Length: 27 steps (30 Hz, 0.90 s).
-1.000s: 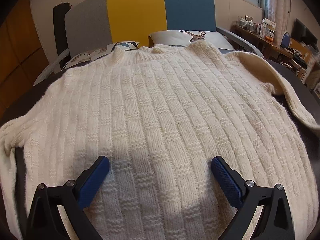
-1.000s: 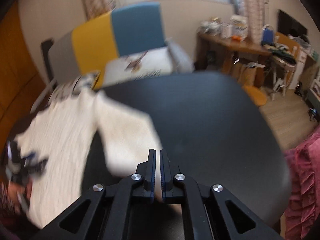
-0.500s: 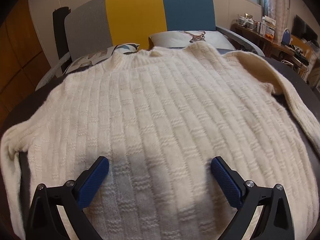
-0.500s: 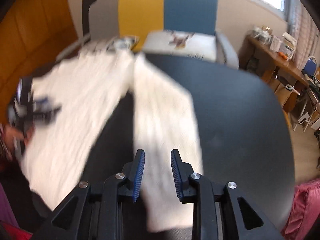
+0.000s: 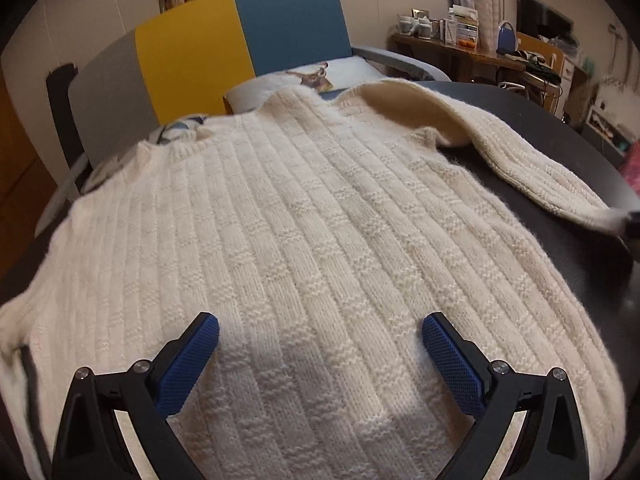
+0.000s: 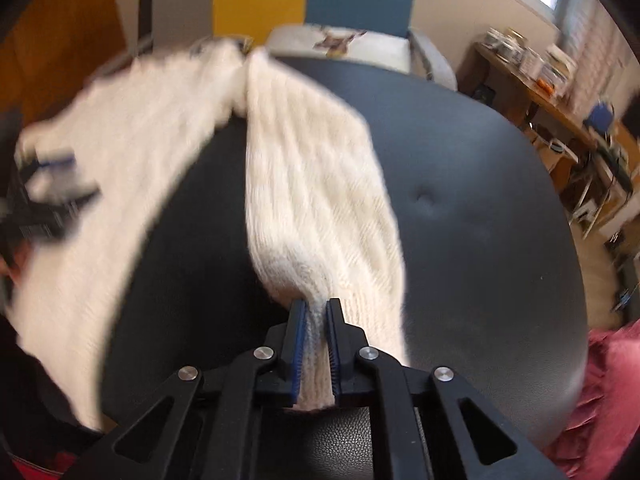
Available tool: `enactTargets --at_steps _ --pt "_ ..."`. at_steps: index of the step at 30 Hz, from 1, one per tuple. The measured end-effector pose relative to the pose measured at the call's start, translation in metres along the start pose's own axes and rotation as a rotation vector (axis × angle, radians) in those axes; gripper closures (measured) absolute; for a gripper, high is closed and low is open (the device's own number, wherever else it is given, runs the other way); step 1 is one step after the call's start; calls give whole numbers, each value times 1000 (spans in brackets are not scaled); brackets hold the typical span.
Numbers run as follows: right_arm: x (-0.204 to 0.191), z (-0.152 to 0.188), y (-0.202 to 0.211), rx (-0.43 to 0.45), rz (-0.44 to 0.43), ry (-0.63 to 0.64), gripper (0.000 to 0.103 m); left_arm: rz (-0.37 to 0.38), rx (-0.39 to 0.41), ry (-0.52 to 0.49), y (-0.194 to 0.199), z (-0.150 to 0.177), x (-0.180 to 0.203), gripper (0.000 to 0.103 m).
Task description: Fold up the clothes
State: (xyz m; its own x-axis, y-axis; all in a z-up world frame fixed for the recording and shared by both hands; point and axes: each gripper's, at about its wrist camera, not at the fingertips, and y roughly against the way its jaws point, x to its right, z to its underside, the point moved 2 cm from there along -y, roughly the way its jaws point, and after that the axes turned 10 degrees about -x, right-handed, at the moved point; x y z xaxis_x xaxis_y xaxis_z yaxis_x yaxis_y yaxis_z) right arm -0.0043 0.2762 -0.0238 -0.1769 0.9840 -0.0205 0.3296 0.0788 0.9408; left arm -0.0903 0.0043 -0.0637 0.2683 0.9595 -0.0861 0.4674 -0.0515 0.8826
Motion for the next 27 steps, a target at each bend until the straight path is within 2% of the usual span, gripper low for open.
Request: enactTargets --at_steps 3,6,11,13,19,21,23,24,27 --pt "18 -18 30 80 -79 -89 97 53 -21 39 -5 -1 -7 0" --pt "35 -33 49 133 -134 -152 97 36 -12 29 -4 0 -3 0" --pt "70 -67 67 214 -107 -212 98 39 -10 31 -4 0 -3 0" --pt "90 -84 69 249 -78 -250 103 39 -10 31 -3 1 -3 0" --pt "154 -139 33 248 -66 -367 103 46 -7 36 -4 1 -4 0" --pt "147 -146 23 243 -150 -302 99 54 -10 39 -5 1 -5 0" --pt "118 -138 17 210 -174 -165 81 60 -8 41 -7 0 -5 0" --pt "103 -129 13 180 -164 -98 76 62 -7 42 -7 0 -5 0" --pt "58 -100 1 74 -110 97 75 61 -7 40 -9 -1 -3 0"
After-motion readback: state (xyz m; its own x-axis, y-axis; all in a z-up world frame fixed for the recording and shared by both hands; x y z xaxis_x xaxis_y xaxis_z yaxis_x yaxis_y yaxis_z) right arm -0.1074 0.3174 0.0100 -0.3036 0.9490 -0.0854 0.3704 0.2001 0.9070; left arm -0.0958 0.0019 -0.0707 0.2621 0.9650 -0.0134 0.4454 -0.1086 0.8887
